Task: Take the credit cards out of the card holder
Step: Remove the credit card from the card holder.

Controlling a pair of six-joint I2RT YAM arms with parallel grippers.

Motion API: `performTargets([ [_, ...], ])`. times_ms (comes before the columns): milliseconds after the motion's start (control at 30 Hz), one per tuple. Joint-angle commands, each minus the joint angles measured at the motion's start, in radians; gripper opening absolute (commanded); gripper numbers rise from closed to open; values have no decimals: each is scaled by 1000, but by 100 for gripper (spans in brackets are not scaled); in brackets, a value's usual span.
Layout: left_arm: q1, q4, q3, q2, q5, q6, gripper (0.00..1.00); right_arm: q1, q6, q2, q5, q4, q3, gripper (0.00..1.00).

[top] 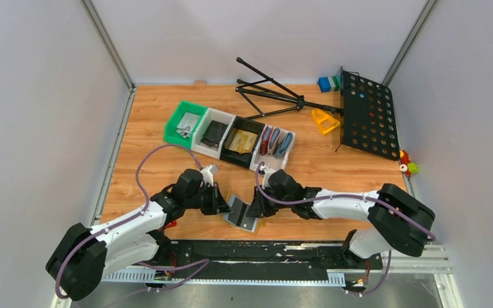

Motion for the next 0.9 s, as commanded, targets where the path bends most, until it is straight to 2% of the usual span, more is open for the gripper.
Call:
performTargets([
  [0,1,161,-39,-57,51,-93,0,-15,90,-72,-38,131,-48,21],
  [67,1,216,-58,-88,75,-140,0,-26,144,-87,-71,200,-80,31],
  [167,1,241,-64,-134,92,-183,0,-45,226,-105,-107,307,-133,39],
  [300,3,248,-69,-178,104,-228,0,-80,285,-145,-123,377,-192,43],
  [400,3,330,-92,-185,134,-286,0,-95,281,-183,-122,365,-211,49],
  [500,3,453,-124,-175,164,-354,0,-106,310,-203,-168,438,-239,47],
  [600,3,507,-126,-159,185,-380,0,-114,365,-222,-205,542,-263,44],
  [867,3,569,-117,-158,217,-428,0,-125,393,-296,-223,478,-236,41],
])
